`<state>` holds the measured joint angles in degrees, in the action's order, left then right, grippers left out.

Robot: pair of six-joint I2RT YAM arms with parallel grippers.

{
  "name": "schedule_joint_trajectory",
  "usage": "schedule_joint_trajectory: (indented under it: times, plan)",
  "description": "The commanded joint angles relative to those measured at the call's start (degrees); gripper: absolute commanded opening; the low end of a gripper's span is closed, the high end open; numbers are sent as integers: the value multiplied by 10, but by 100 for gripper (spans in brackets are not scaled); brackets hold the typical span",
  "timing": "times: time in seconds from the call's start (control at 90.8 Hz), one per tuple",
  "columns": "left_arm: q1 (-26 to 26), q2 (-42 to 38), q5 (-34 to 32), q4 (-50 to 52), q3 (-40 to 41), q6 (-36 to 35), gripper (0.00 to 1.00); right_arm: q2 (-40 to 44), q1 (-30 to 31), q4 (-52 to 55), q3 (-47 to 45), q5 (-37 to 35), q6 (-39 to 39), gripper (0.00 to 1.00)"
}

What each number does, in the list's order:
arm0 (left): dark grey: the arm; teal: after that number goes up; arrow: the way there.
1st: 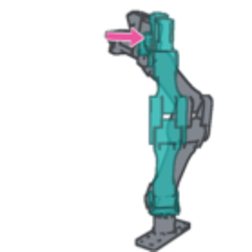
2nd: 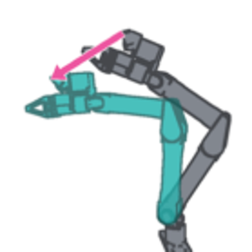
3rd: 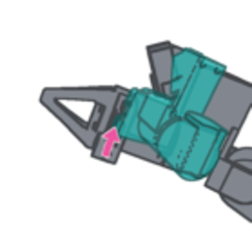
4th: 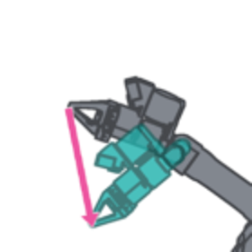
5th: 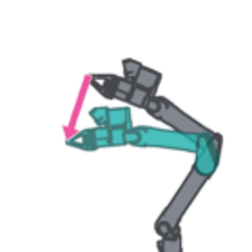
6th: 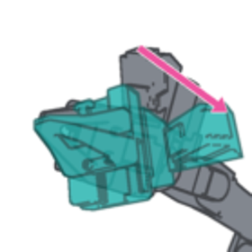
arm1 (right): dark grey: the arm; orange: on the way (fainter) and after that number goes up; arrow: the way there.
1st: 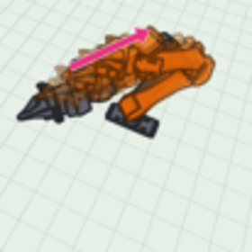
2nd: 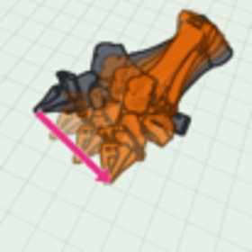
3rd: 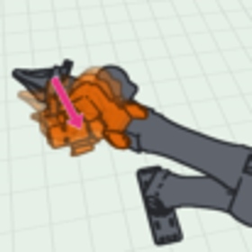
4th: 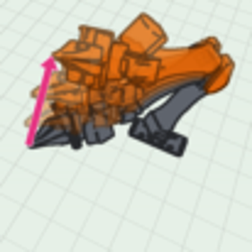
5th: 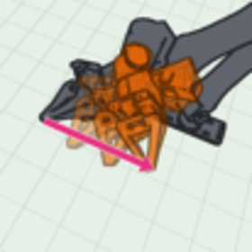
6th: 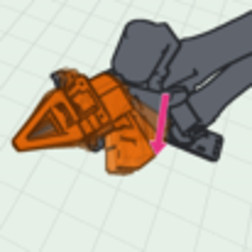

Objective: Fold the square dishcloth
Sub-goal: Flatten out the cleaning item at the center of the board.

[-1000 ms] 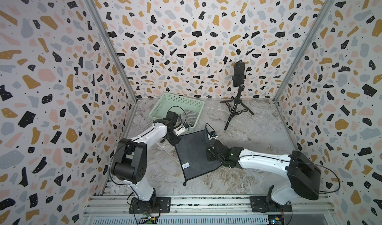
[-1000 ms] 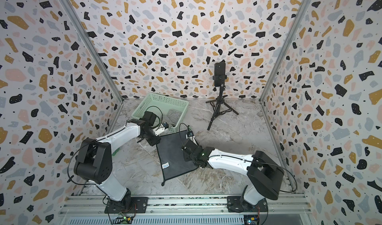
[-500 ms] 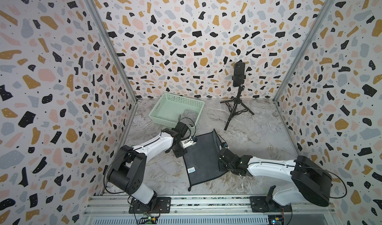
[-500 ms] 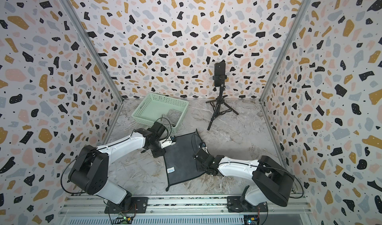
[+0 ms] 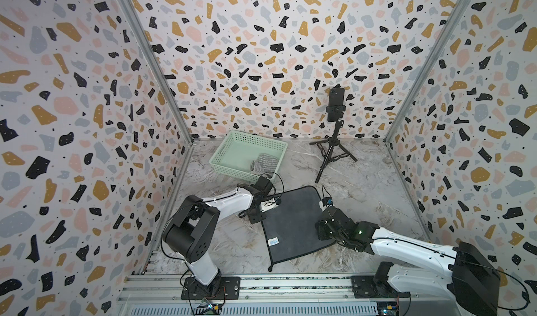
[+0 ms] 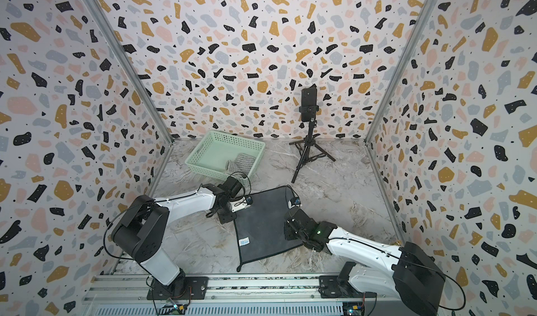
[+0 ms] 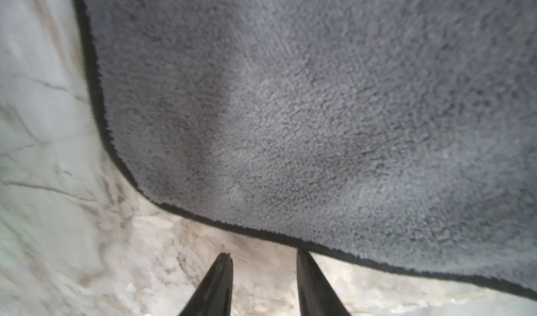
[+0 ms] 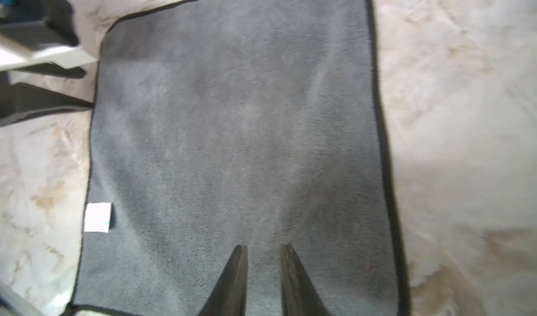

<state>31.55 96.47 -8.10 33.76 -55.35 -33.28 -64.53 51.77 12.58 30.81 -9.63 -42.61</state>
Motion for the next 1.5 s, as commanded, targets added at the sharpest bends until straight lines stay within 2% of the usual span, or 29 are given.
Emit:
schedule_joint_trajectory:
  times: [0.0, 0.132, 0.275, 0.352, 0.518, 0.661, 0.76, 0.87, 0.98, 1.079, 1.156, 1.222, 1.365, 1.486]
  plan:
    - [-3, -5, -22, -10, -21, -1, 40, 2, -17, 43, -21, -17, -10, 11]
    - [-3, -16, -6, 1, -40, 10, 40, -2, -18, 83, -36, -63, -32, 0]
    - [-1, 11, 10, 13, -75, 20, 40, -12, -14, 90, -62, -34, -49, 0]
    - [1, 41, 1, 8, -99, 27, 39, -18, 13, 92, -72, -27, -64, 0]
    - [1, 104, -31, 1, -151, 26, 38, -8, 87, 146, -79, -61, -125, 0]
    - [1, 136, -51, -12, -179, 15, 38, -9, 170, 151, -82, -55, -171, 0]
    - [1, 149, -71, -29, -193, 8, 38, -39, 199, 121, -68, -17, -175, 0]
    - [1, 137, -78, -40, -192, 2, 40, -50, 203, 100, -43, 24, -160, 0]
    - [-1, 81, -78, -51, -151, -17, 45, -16, 201, 118, -15, 28, -133, 1]
    - [-5, 2, -42, -21, -95, -48, 53, 8, 201, 188, 20, 0, -107, 18]
    - [-6, -84, 5, 24, -41, -94, 56, 24, 202, 228, 30, -13, -92, 33]
    - [-6, -157, 71, 83, 4, -139, 57, 35, 204, 246, 33, -9, -80, 43]
    - [-4, -297, 219, 233, 90, -235, 56, 48, 227, 261, 38, 14, -50, 55]
    - [17, -392, 272, 263, 150, -263, 53, 53, 258, 271, 41, 8, -13, 60]
